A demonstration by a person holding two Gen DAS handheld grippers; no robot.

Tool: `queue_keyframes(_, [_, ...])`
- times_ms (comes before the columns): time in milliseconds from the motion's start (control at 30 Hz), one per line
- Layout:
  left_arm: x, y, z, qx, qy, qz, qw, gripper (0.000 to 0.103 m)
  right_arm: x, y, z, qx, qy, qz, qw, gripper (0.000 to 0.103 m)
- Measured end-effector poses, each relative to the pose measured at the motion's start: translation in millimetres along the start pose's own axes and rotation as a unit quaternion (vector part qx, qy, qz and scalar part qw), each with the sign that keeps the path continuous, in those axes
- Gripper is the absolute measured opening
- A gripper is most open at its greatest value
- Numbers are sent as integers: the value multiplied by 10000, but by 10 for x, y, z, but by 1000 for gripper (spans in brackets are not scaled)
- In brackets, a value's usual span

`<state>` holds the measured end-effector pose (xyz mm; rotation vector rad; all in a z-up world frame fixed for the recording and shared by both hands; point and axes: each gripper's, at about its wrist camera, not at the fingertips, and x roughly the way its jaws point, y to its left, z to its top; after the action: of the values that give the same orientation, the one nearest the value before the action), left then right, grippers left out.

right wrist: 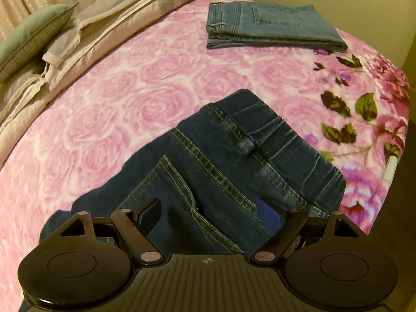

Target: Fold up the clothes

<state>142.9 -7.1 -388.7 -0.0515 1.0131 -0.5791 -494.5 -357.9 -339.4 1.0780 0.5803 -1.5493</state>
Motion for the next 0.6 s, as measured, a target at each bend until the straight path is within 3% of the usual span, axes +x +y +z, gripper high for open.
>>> queue_keyframes(200, [-20,-230,-14,744,-1,645,9951,8,-16,-143,4,72,44,59,9999,83])
queue_keyframes(333, [-276,-615,-79,1393,-306,1323,9809,8,-92,-282,35,128,-33,107,9999,83])
queue_keyframes(400, [-405,-844,-165,1828,-425,1428,9718,8,-119,-337,33,115,-35,143,9998,83])
queue_keyframes(433, [-457,-951,-215,2028,-447,1365,9686,7,-124,-360,24,97,-34,161,9998,83])
queue_keyframes(533, [-539,-1185,-408,2376,-52,64,9713,8,-121,-427,-23,25,-23,234,9997,83])
queue_keyframes(567, [-520,-1248,-477,2498,166,-334,9676,9,-111,-452,-48,-10,-3,297,9996,83])
queue_keyframes(600, [-419,-1313,-572,2722,538,-413,9598,11,-98,-475,-72,-68,18,354,9993,83])
